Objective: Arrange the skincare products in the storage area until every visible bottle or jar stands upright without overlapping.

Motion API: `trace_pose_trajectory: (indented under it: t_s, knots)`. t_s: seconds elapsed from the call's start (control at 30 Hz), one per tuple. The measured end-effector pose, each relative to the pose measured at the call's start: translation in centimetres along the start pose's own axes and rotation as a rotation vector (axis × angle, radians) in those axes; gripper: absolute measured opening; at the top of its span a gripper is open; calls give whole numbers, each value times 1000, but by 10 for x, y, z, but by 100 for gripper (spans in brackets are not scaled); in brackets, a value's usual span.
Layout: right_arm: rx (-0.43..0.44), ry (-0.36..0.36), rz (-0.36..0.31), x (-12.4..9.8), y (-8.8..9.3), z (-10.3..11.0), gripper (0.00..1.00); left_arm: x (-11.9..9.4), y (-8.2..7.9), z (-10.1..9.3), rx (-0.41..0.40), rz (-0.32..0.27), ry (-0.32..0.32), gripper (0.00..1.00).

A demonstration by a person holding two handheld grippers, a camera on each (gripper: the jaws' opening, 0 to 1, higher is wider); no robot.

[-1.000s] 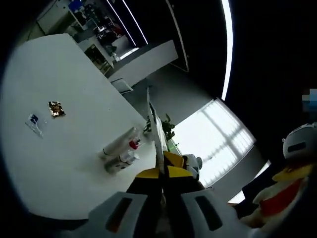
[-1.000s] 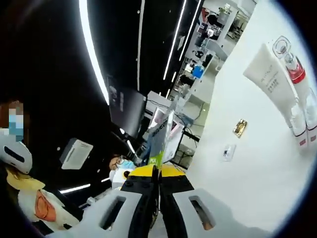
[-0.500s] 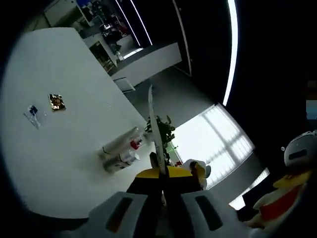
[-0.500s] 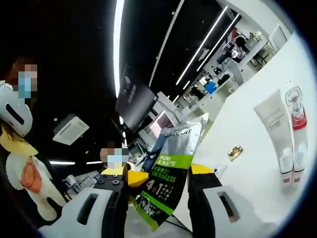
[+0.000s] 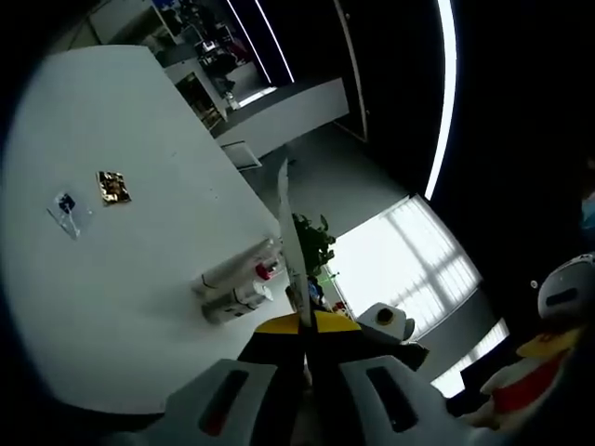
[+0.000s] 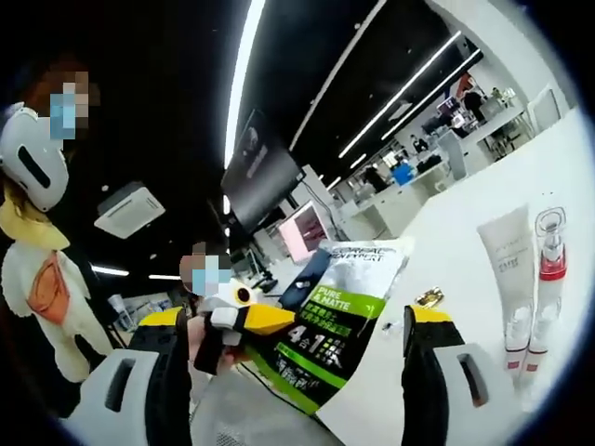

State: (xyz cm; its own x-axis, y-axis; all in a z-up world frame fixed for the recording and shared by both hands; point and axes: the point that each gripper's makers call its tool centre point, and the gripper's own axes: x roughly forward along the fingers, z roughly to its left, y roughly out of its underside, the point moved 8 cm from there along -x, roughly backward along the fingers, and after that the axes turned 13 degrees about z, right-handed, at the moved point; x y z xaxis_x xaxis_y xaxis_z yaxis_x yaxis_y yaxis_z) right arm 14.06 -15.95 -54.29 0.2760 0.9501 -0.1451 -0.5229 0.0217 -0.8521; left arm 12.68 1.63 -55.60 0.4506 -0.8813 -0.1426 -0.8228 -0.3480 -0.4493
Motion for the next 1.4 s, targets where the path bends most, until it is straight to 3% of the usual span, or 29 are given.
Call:
trace_pose_trajectory:
  t_s: [0.5, 0.77, 0.93, 1.27, 1.33, 1.4]
  knots:
    - [-73, 126, 121, -17, 17, -9, 100, 13, 3, 26, -28, 54, -64, 1]
    - [-74, 209, 172, -33, 30, -19, 100, 31, 3, 52, -48, 100, -154, 1]
    - [-40, 252, 160, -44, 34, -29, 100, 46, 3, 70, -44, 142, -231, 1]
    - [-26, 307, 127, -62, 32, -39, 100, 64, -4, 99, -47, 164, -296, 0]
    - [-16, 309, 114, -64, 33, -40, 100, 66, -3, 105, 4, 196, -342, 0]
    - [-12, 320, 123, -65, 34, -42, 100, 69, -1, 109, 0, 209, -351, 0]
